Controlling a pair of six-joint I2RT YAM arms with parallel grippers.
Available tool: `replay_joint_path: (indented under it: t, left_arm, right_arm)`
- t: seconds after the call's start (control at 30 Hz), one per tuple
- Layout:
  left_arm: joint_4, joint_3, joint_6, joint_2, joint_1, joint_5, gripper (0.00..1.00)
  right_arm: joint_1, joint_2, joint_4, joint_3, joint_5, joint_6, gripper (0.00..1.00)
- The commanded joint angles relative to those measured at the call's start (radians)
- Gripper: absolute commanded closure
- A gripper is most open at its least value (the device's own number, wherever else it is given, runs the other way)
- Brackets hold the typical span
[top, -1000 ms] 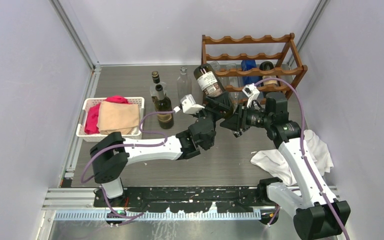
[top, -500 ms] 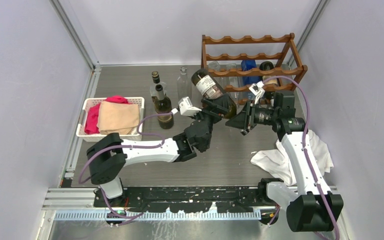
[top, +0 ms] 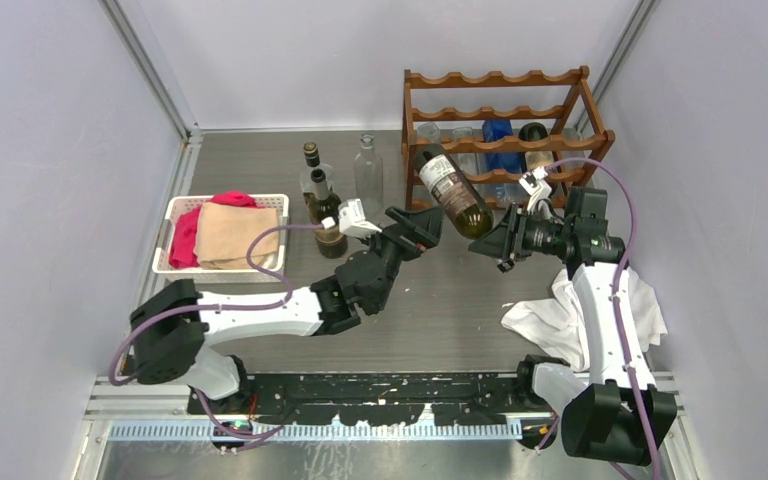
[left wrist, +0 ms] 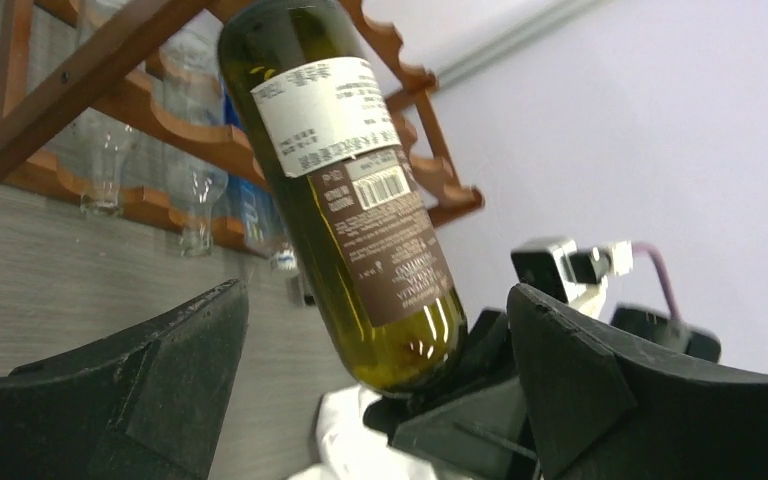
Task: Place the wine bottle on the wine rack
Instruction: Place the wine bottle in the wine rack.
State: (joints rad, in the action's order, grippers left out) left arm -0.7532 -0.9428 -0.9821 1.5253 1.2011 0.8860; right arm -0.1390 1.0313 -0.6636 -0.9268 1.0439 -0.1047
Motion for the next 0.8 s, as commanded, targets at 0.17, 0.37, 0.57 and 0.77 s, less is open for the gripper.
replay_joint_path:
  t: [0.17,0.37,0.57,0.77]
  left_arm:
    - [0.265,0.101,0.324,-0.368,-0.008,-0.517,0.00]
    - [0.661,-0.092,0.396,-0.547,-0.039,-0.486,0.00]
    - [1.094,-0.654,0.307,-0.380,-0.037,-0.364,0.00]
    - [1.228,-0.969,0.240,-0.243,0.006,-0.328,0.00]
  right_arm:
    - [-0.047,-0.040,-0.366,-0.121,-0.025,0.522,0.99]
    - [-0.069,-0.067,-0.415,-0.097,-0.056,0.599,0.99]
    - [-0.085,-0.071,-0.446,-0.098,-0.071,0.640,0.99]
    - [-0.117,-0.070,-0.484,-0.098,-0.098,0.676,0.99]
